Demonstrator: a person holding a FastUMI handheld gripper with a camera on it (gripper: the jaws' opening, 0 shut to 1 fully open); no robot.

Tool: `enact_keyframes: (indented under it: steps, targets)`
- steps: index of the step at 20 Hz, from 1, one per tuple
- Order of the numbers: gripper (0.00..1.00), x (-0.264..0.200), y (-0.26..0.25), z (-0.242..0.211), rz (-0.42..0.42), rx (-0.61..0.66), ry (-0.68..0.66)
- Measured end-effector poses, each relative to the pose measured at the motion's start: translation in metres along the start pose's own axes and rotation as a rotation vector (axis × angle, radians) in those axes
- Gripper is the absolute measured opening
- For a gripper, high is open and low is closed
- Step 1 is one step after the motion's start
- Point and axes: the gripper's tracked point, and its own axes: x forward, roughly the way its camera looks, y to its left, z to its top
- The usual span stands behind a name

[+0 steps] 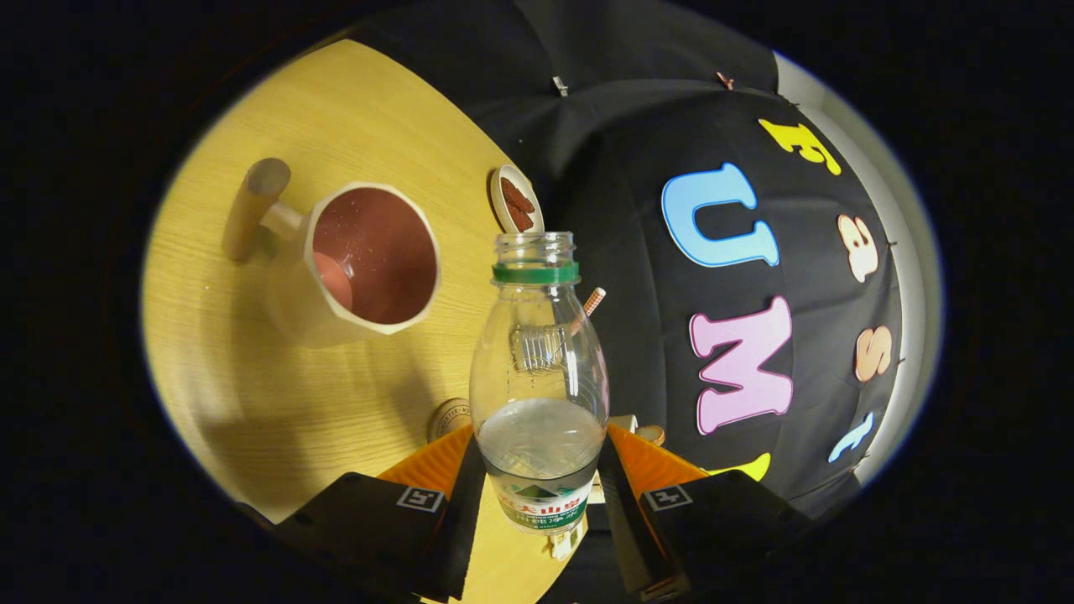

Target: Take the bottle from table, then pour the juice into the cup, finally place the bottle on the coaster

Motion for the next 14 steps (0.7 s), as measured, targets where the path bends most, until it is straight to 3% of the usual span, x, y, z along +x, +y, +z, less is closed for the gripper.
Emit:
enact_keyframes:
  steps: [14]
  targets:
    - [0.71,0.0092,0.0085,-0.0018,0.023,-0.236,-0.037]
